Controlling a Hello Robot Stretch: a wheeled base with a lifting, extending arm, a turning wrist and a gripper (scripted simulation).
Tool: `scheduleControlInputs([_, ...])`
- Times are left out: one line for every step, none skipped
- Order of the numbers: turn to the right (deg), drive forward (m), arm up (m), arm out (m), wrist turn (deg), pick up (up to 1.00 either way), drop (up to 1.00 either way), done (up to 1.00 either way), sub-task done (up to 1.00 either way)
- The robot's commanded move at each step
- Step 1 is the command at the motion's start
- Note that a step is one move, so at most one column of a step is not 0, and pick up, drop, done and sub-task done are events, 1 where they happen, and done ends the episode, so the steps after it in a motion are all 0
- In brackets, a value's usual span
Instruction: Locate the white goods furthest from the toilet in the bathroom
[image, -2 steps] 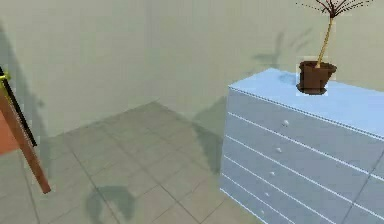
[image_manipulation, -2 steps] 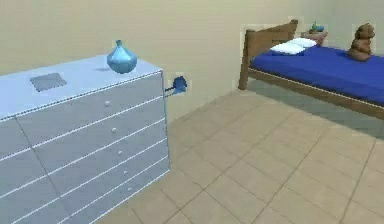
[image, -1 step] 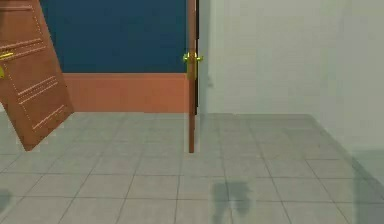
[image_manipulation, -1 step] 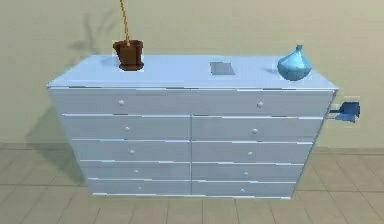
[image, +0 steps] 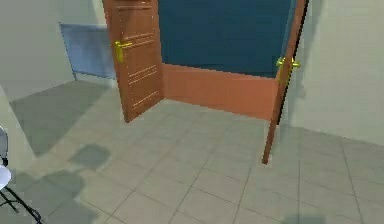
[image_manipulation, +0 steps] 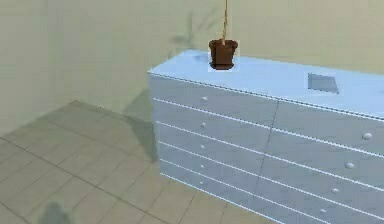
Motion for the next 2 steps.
scheduleControlInputs([0.0, 1.0, 0.0, 0.0, 0.0, 0.0, 0.0, 0.0, 0.0])
scheduleControlInputs([-6.0, 0.0, 0.0, 0.0, 0.0, 0.0, 0.0, 0.0, 0.0])
